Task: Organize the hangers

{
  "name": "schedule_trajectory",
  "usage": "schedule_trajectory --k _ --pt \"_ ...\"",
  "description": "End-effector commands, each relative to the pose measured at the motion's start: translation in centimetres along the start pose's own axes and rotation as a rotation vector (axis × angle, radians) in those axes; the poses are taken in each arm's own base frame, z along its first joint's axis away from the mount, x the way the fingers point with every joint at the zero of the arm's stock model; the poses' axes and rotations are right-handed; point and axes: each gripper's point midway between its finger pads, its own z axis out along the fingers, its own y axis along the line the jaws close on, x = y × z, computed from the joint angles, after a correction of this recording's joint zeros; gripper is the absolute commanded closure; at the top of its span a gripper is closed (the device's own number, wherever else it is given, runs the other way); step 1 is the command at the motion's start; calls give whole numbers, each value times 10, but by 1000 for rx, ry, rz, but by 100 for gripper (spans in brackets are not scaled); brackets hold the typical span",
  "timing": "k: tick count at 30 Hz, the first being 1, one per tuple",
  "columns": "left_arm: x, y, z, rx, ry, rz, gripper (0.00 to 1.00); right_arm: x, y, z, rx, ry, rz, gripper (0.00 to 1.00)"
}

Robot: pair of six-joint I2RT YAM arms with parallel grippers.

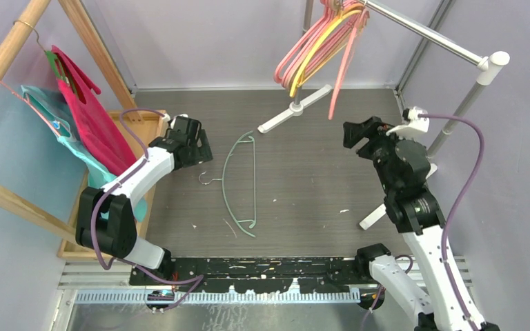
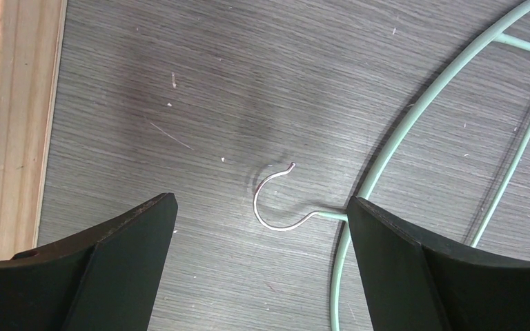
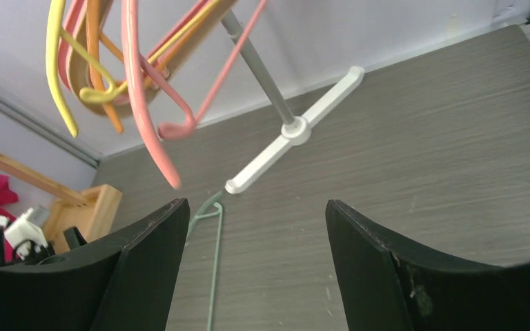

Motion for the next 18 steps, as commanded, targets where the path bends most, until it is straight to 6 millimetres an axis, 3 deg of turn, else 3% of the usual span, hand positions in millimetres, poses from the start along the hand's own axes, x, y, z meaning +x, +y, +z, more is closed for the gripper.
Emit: schedule_trajectory --k 1,4,7,10,13,18 --pt "-15 -6 -2 6 -36 9 2 -6 -6 -20 -3 -15 -116 22" --pt "-14 -6 0 5 -34 12 2 13 -1 -16 -42 89 -148 22" --pt "-11 -6 3 0 -23 11 2 68 4 -8 -104 258 -114 26" --pt "-9 -9 6 9 -9 7 2 124 20 -13 -142 360 -94 29" --pt "-8 -8 8 5 -3 3 2 168 45 -22 -160 416 -171 29" --pt "-20 -1 6 12 -5 -48 2 236 111 -34 -268 506 -338 28"
